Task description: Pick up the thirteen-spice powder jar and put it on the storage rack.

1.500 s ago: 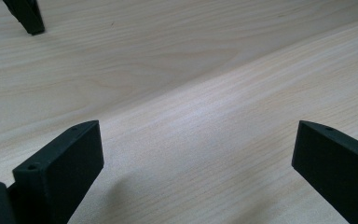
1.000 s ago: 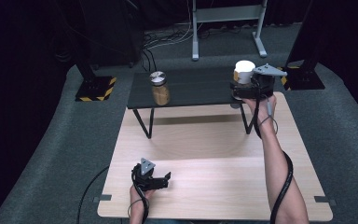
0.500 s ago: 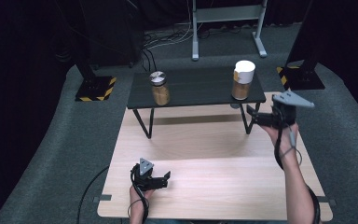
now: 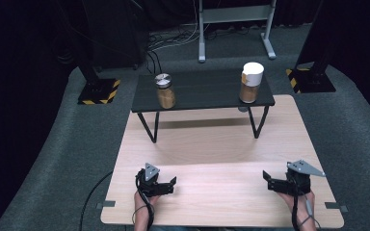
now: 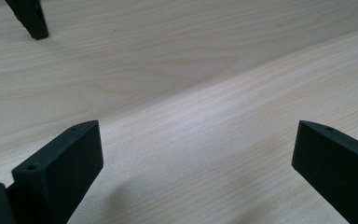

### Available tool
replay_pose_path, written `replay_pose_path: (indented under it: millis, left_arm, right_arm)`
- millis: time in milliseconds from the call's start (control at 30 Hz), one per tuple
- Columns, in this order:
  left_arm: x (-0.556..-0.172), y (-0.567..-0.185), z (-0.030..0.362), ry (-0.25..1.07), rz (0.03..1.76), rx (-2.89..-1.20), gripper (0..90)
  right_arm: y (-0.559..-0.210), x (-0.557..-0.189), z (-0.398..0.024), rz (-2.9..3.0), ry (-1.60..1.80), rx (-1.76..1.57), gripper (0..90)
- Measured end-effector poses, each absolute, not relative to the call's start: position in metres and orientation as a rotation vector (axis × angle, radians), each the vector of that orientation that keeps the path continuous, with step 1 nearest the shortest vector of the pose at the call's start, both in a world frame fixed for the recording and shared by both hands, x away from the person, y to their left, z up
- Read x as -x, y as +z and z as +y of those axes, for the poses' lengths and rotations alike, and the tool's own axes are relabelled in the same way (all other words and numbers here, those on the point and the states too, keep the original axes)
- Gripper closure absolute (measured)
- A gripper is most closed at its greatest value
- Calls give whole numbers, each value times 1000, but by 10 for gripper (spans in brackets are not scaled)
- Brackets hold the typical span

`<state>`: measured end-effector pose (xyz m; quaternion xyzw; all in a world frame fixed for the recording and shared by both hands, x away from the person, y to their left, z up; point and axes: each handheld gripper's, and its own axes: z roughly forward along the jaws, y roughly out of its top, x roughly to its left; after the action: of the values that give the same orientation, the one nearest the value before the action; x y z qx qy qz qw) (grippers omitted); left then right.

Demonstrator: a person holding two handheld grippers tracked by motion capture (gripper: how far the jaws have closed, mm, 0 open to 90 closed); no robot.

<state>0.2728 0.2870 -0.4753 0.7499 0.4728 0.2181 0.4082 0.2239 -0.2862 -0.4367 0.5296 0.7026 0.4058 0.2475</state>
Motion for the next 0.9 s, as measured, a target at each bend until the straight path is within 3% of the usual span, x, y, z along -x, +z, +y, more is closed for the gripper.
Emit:
replay_pose_path:
  millis: [333, 900]
  left_arm:
    - [-273, -473, 280, 578, 1197, -1919, 15]
    - [-274, -471, 272, 602, 1203, -1955, 17]
  right_arm:
    - [-475, -214, -305, 1893, 1165, -1519, 0]
    - [-482, -211, -313, 1956, 1219, -1409, 0]
